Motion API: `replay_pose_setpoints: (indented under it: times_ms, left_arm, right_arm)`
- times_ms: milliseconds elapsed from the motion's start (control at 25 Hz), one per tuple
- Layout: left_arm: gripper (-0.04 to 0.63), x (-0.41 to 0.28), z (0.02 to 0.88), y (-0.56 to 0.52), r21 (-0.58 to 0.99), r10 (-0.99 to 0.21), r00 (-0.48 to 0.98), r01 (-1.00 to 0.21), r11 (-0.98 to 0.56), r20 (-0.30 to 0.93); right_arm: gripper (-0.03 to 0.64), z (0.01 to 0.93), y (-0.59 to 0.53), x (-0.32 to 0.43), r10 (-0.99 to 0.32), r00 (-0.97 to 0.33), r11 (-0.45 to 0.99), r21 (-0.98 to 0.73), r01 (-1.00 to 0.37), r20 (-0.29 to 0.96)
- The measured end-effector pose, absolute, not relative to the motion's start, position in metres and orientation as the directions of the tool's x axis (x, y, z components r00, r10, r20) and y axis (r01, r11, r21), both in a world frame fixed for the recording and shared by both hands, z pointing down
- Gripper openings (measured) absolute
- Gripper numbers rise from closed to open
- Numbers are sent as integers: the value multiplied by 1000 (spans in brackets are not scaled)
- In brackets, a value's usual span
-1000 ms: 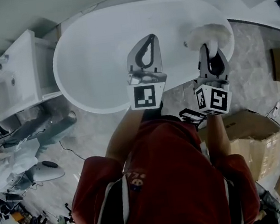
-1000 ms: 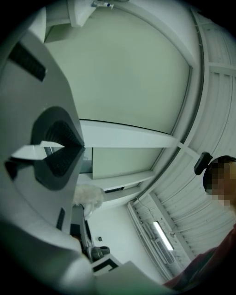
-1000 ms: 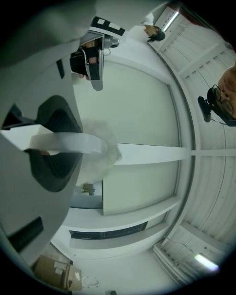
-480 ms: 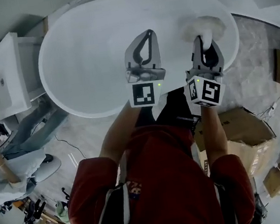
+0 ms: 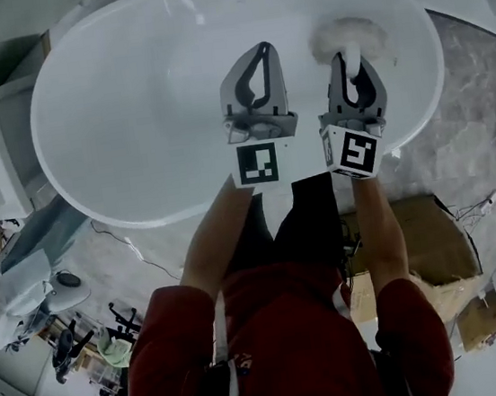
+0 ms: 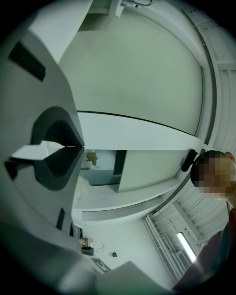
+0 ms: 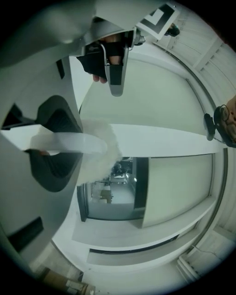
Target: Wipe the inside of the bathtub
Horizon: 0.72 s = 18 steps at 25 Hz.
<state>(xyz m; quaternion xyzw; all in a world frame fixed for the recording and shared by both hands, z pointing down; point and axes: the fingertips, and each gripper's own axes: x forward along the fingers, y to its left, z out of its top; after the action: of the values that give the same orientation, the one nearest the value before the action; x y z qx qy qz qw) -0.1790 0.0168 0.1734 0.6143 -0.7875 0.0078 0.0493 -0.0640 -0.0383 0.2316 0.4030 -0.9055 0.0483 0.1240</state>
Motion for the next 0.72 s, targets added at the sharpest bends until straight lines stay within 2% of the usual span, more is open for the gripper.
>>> replay_pose_setpoints:
  times_ms: [440,720]
  left_arm:
    - [17,-161,331,-47,4,-932,-315,-947,320,178]
    - [17,-151,419,-90,-7,-950,-266,-963,269,162]
  right_arm:
    - [98,436,-119,-48,-681,-602,648,-41,-761,416]
    - [98,551,-155,-42,-655,-570,652,-11,-758,495]
